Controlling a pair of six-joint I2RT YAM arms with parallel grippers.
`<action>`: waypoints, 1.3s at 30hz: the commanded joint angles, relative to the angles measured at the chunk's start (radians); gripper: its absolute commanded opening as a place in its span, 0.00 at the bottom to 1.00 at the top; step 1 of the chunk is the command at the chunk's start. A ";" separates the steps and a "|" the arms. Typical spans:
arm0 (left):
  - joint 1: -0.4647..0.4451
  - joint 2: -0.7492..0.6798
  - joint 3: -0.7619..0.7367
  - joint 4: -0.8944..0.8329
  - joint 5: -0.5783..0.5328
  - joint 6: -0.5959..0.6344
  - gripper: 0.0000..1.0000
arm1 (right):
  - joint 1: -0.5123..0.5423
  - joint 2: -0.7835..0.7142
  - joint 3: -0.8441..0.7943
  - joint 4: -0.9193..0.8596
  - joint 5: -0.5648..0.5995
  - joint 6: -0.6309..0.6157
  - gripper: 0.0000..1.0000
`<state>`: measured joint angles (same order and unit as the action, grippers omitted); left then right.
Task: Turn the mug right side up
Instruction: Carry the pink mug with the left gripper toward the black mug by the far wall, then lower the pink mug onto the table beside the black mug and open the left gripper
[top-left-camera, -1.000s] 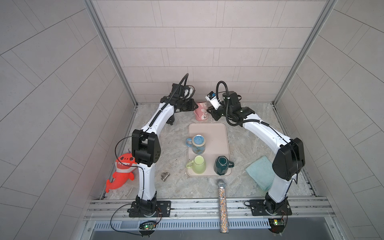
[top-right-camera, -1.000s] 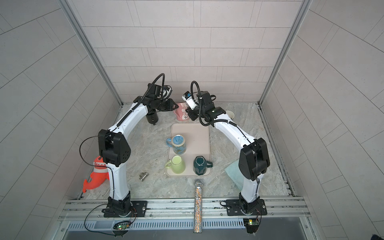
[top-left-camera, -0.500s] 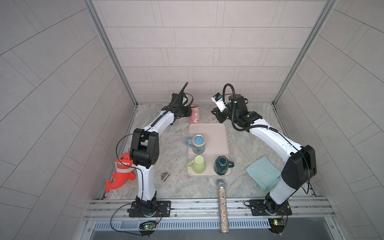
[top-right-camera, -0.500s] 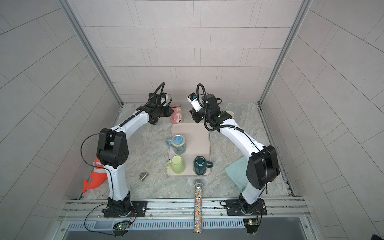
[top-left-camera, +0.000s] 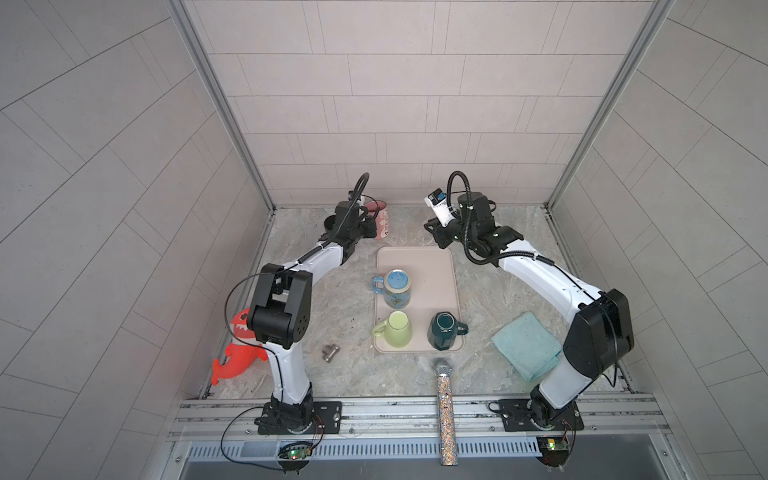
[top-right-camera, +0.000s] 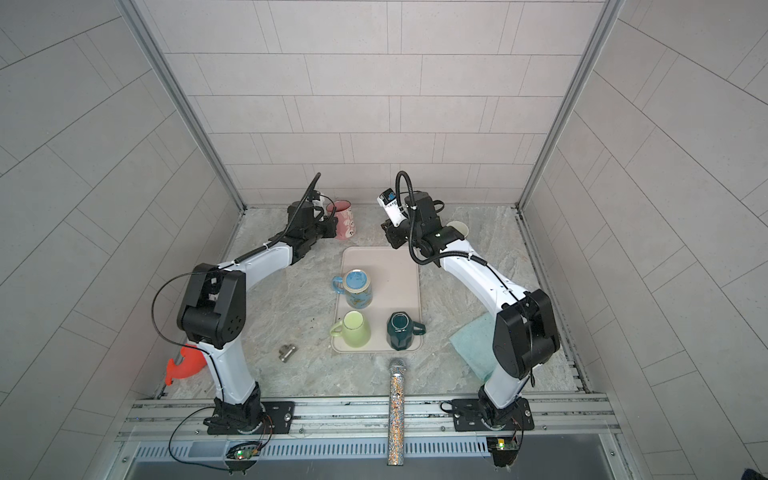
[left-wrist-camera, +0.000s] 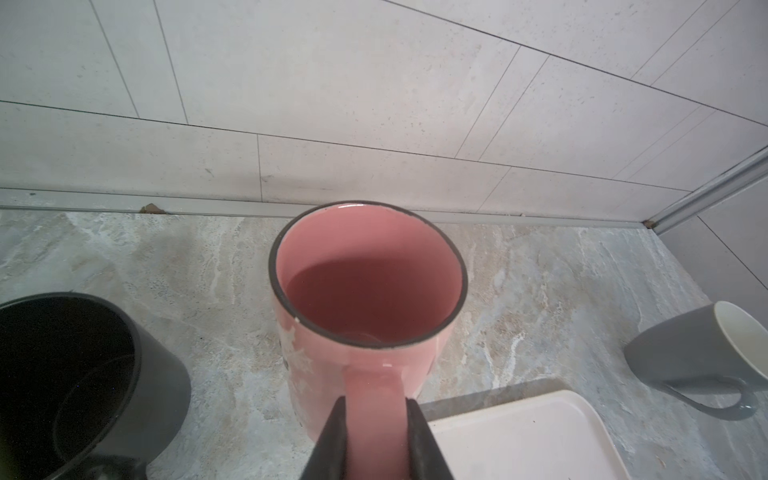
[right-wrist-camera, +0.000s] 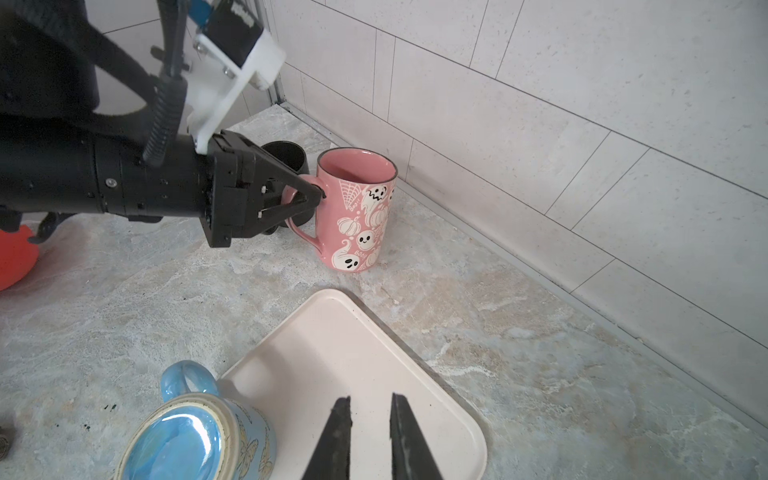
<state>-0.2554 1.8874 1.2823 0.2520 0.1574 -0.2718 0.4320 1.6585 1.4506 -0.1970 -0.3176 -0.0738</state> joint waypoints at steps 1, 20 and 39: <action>0.003 -0.078 -0.047 0.314 -0.048 0.015 0.00 | -0.005 -0.043 -0.011 0.030 -0.011 0.020 0.19; -0.002 -0.025 -0.224 0.660 -0.089 0.086 0.00 | -0.006 -0.042 -0.024 0.047 -0.017 0.037 0.19; -0.031 0.052 -0.245 0.714 -0.109 0.145 0.00 | -0.012 -0.052 -0.039 0.045 -0.026 0.040 0.19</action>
<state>-0.2775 1.9488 1.0260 0.7780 0.0578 -0.1513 0.4244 1.6424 1.4151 -0.1658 -0.3332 -0.0441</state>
